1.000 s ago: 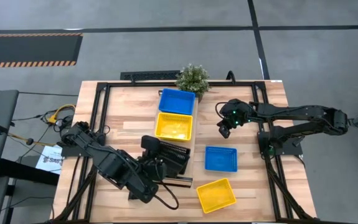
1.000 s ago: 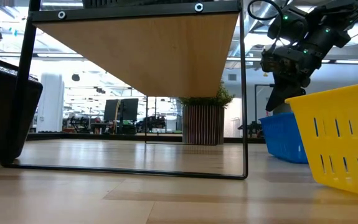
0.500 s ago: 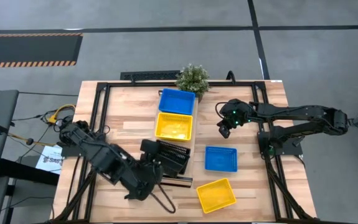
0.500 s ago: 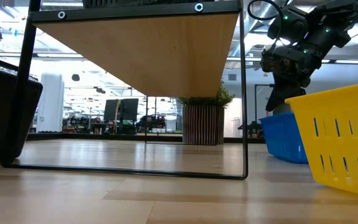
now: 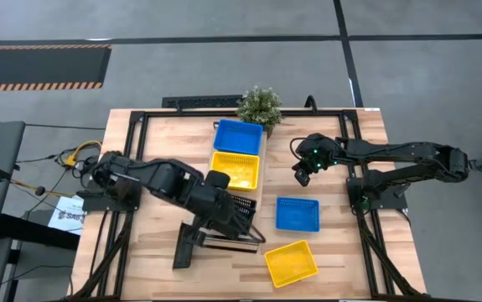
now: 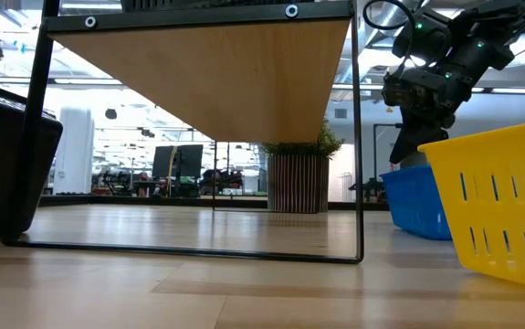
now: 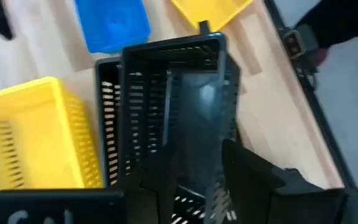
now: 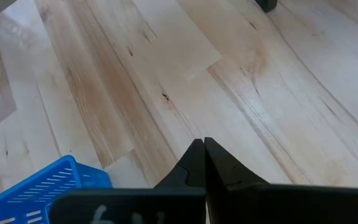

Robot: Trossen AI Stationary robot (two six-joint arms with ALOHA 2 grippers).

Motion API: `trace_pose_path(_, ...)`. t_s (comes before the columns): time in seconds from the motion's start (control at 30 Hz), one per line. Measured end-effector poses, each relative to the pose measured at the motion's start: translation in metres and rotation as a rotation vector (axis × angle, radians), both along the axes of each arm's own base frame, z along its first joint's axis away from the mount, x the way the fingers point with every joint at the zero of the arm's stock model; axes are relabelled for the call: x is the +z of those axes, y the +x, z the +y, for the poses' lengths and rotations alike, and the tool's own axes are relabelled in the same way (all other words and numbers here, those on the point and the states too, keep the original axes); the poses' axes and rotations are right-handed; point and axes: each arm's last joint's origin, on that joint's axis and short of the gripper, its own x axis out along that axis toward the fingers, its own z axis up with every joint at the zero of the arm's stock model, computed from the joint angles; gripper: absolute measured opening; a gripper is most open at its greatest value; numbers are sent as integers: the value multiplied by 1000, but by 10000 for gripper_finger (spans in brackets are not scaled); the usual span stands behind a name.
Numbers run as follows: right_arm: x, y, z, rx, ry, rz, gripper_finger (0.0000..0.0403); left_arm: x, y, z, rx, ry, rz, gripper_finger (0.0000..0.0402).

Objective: Stack baskets on shelf by color
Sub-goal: Stack the black basket on top of the black basket on the shelf

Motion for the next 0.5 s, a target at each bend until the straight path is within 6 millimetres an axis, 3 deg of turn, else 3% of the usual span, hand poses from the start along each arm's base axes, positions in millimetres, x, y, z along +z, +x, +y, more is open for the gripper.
trace_pose_path(0.5, 0, 0, 0, 3, -3, 1, 7, -6, 13, 16, -81, -140, 47, 115)
